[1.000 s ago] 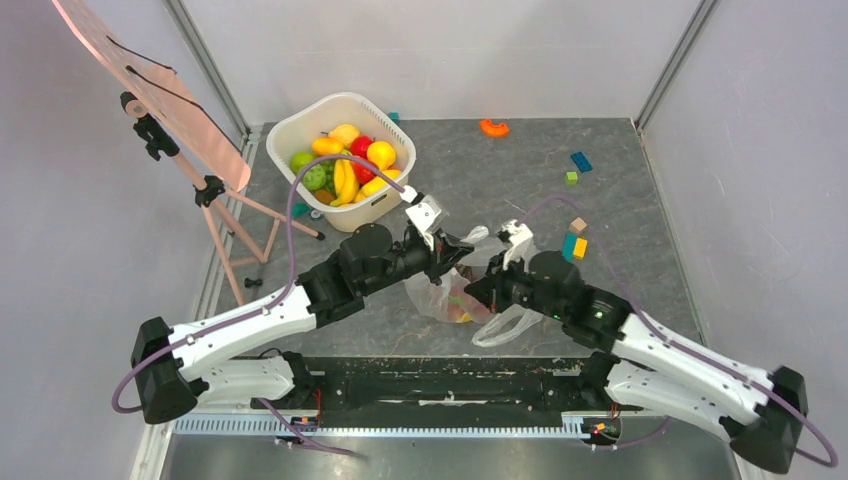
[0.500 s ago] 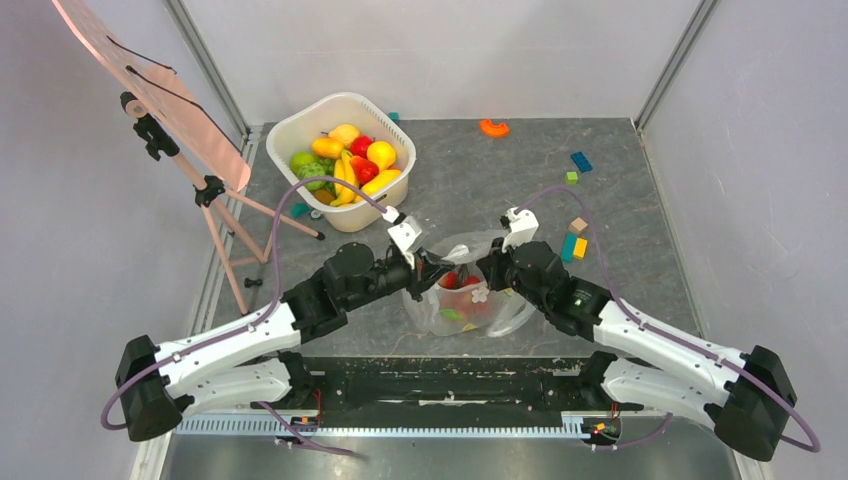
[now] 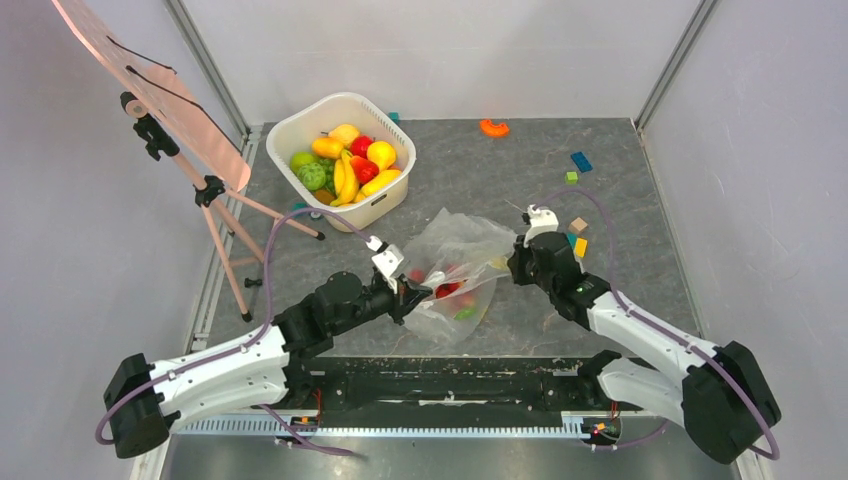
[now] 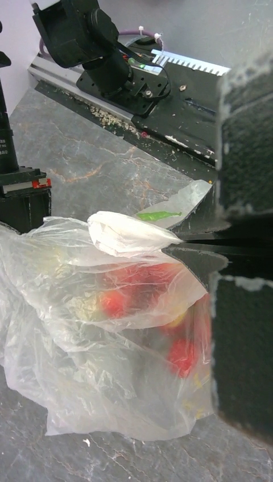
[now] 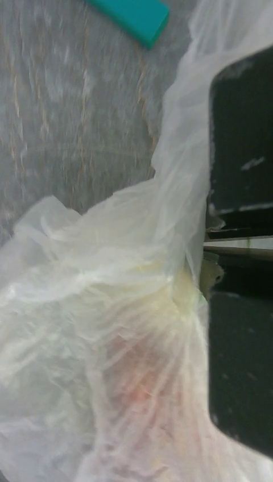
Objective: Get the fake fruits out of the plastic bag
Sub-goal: Adjust the plastic bag at the center of the board.
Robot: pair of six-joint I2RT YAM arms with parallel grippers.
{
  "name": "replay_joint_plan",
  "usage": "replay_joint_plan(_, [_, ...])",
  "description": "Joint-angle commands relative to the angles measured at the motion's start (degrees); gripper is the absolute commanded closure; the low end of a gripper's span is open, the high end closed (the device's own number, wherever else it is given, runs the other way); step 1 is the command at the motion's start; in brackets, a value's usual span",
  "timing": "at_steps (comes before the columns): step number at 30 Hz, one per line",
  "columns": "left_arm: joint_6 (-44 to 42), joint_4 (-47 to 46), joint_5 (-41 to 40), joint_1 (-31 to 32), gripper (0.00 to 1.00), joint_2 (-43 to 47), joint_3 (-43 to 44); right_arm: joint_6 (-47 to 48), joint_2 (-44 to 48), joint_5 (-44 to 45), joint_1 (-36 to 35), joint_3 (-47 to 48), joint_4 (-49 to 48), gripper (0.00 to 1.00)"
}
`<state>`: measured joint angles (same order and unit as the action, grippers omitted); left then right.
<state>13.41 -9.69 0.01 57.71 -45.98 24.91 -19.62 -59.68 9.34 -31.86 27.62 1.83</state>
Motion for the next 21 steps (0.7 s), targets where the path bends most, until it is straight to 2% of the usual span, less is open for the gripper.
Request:
replay_joint_plan(1, [3.7, -2.6, -2.1, -0.3, 0.98, 2.9, -1.6, 5.5, -1.6, -13.8, -1.5, 1.5, -7.5, 0.92])
replay_joint_plan(7, [4.4, -2.6, -2.7, -0.2, 0.98, 4.5, -2.3, 5.4, -1.4, -17.3, -9.3, 4.9, -10.2, 0.9])
replay_joint_plan(15, [3.6, -1.1, -0.7, -0.3, 0.98, 4.0, -0.4, 6.9, -12.2, -19.3, -10.8, 13.4, -10.7, 0.89])
replay_joint_plan(21, [3.8, -0.5, -1.3, -0.2, 0.98, 3.8, -0.5, 8.4, -22.1, -14.5, -10.8, 18.4, -8.0, 0.9])
